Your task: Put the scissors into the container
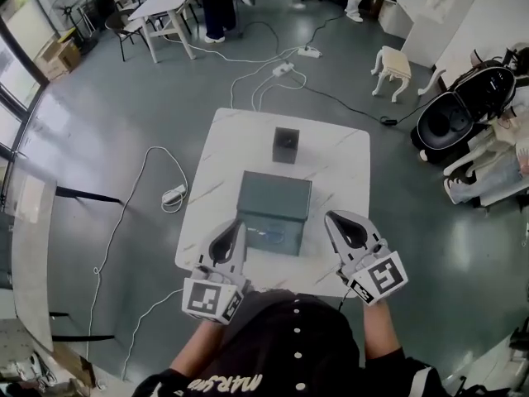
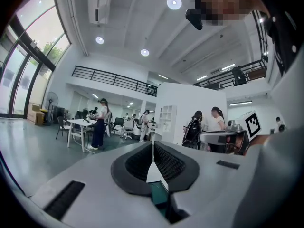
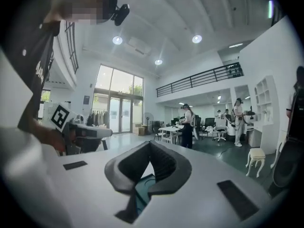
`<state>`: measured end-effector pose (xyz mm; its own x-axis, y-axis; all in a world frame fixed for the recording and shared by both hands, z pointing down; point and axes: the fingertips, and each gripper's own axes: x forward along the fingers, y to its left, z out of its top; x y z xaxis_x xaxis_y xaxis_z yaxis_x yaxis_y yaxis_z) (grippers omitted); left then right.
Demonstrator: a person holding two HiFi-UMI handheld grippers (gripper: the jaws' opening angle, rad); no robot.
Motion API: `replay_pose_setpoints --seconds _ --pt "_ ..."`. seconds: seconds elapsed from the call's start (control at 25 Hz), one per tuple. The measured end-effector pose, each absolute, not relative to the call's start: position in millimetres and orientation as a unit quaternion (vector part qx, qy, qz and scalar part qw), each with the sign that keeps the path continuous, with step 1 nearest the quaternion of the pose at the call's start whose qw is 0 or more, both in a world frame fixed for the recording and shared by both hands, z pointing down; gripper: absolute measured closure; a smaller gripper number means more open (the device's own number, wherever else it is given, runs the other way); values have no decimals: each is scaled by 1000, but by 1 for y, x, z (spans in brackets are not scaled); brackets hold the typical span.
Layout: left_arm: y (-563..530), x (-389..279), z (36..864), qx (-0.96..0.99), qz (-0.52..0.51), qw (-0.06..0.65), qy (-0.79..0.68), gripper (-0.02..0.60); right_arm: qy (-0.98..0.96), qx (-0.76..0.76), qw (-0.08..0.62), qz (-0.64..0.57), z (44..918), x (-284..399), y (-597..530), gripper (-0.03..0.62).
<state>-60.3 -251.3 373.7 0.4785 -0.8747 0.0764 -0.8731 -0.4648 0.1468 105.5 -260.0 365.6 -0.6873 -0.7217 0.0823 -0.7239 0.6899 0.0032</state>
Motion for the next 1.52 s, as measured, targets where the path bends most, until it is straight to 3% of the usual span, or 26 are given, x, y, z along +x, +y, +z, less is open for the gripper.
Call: replay_pose_setpoints --seconds 0.4,0.76,1.08,1.52 --pt "-251 -58 359 863 -14 65 -501 546 -831 554 -55 -10 336 180 -251 580" --pt "-247 -68 357 854 -12 59 -516 546 -823 560 -62 -63 323 178 -241 580" --pt "-248 -73 351 851 -8 51 -523 546 -821 565 -9 -74 325 172 -249 580" --pt "-254 -76 349 849 -16 46 -527 546 -826 559 -10 -73 325 160 -256 580"
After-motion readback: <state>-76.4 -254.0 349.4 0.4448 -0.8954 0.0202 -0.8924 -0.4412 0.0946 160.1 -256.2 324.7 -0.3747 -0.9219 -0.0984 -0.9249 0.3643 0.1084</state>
